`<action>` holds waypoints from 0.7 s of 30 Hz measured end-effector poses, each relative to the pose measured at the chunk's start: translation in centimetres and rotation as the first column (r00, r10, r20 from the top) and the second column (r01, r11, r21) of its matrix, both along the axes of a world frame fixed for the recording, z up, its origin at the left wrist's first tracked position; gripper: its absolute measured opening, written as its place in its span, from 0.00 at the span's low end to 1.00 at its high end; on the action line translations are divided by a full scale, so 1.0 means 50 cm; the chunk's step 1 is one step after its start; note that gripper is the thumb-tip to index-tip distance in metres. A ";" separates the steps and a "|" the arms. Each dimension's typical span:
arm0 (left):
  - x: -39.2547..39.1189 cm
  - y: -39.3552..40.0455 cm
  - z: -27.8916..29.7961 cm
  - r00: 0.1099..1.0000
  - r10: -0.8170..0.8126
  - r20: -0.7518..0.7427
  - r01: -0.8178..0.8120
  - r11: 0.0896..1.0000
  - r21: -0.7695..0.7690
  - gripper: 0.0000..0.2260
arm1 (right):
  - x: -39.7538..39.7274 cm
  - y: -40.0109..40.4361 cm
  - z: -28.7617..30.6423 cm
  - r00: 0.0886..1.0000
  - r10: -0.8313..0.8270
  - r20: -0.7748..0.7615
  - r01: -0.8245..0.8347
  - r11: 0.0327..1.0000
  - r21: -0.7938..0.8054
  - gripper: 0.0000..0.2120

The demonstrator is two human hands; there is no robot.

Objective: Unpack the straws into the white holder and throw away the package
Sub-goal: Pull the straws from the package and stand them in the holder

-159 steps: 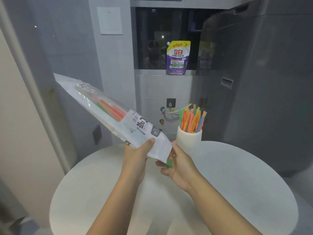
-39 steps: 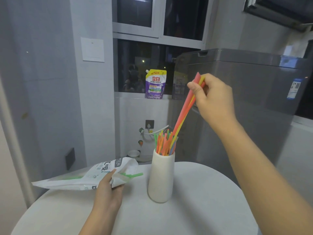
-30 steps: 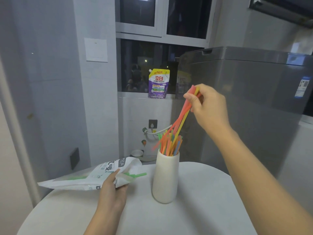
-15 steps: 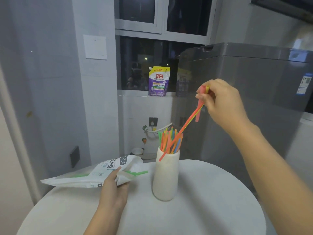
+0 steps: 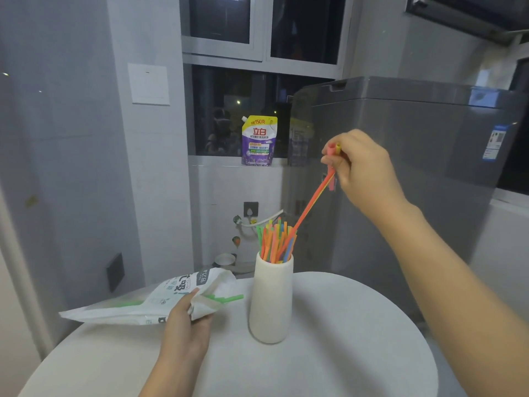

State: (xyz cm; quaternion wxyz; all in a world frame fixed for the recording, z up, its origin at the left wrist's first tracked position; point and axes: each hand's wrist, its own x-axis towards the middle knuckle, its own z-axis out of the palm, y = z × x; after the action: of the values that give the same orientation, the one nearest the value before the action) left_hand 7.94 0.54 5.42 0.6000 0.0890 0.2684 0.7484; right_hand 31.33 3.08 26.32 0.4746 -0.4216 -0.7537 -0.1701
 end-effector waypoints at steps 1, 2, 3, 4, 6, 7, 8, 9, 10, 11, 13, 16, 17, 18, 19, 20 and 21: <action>-0.001 0.000 -0.001 1.000 0.000 0.000 0.000 1.000 -0.001 0.10 | -0.006 0.002 -0.008 1.000 0.015 0.012 -0.015 1.000 -0.016 0.05; -0.002 0.001 -0.001 1.000 0.001 -0.001 -0.001 1.000 -0.001 0.10 | -0.012 0.004 -0.016 0.999 0.030 0.027 -0.029 0.999 -0.030 0.04; -0.002 0.000 0.000 1.000 0.003 -0.004 -0.003 1.000 0.002 0.10 | -0.019 0.005 -0.024 0.998 0.043 0.040 -0.041 0.998 -0.042 0.04; -0.003 -0.002 0.001 1.000 0.008 -0.005 -0.008 1.000 0.006 0.10 | -0.027 0.007 -0.031 0.997 0.054 0.049 -0.051 0.997 -0.053 0.04; -0.003 -0.004 0.003 1.000 0.013 -0.003 -0.013 1.000 0.007 0.10 | -0.041 0.009 -0.043 0.996 0.072 0.058 -0.068 0.995 -0.072 0.04; -0.003 -0.004 0.003 1.000 0.013 0.001 -0.013 1.000 0.005 0.10 | -0.047 0.009 -0.046 0.995 0.078 0.063 -0.072 0.994 -0.080 0.05; -0.004 -0.004 0.003 1.000 0.013 0.007 -0.013 1.000 0.002 0.10 | -0.053 0.010 -0.049 0.994 0.080 0.068 -0.074 0.993 -0.090 0.05; -0.005 -0.003 0.003 1.000 0.012 0.013 -0.012 1.000 0.001 0.10 | -0.058 0.012 -0.052 0.994 0.080 0.073 -0.073 0.992 -0.100 0.05; -0.005 -0.002 0.003 1.000 0.010 0.017 -0.010 1.000 0.000 0.11 | -0.062 0.013 -0.053 0.994 0.077 0.074 -0.068 0.992 -0.109 0.05; -0.005 -0.002 0.002 1.000 0.008 0.016 -0.008 1.000 -0.002 0.11 | -0.066 0.015 -0.054 0.995 0.071 0.073 -0.062 0.991 -0.120 0.06; -0.006 -0.001 0.000 1.000 0.008 0.010 -0.008 1.000 -0.007 0.11 | -0.072 0.018 -0.055 0.995 0.065 0.075 -0.054 0.990 -0.133 0.07; -0.007 0.001 -0.001 1.000 0.011 0.010 -0.011 1.000 -0.007 0.11 | -0.077 0.022 -0.061 0.997 0.035 0.064 -0.027 0.992 -0.125 0.09; -0.007 0.003 -0.002 1.000 0.010 0.010 -0.010 1.000 -0.009 0.10 | -0.077 0.023 -0.061 0.998 0.019 0.058 -0.011 0.992 -0.126 0.10; -0.008 0.004 -0.003 1.000 0.006 0.008 -0.006 1.000 -0.011 0.10 | -0.078 0.025 -0.061 0.999 0.005 0.053 0.002 0.991 -0.132 0.10; -0.010 0.005 -0.004 1.000 0.003 0.005 -0.003 1.000 -0.012 0.10 | -0.078 0.027 -0.060 0.999 -0.006 0.050 0.013 0.990 -0.143 0.11; -0.011 0.006 -0.005 1.000 0.001 0.001 -0.001 1.000 -0.015 0.10 | -0.078 0.027 -0.058 0.999 -0.013 0.050 0.021 0.987 -0.157 0.11; -0.012 0.007 -0.006 1.000 0.001 -0.001 -0.001 1.000 -0.018 0.10 | -0.079 0.028 -0.055 0.998 -0.017 0.053 0.026 0.985 -0.171 0.10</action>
State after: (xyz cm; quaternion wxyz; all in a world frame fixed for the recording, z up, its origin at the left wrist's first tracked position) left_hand 7.34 0.87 5.11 0.6004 0.0838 0.2753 0.7461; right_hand 27.39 4.46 23.58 0.4151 -0.4645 -0.7729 -0.1204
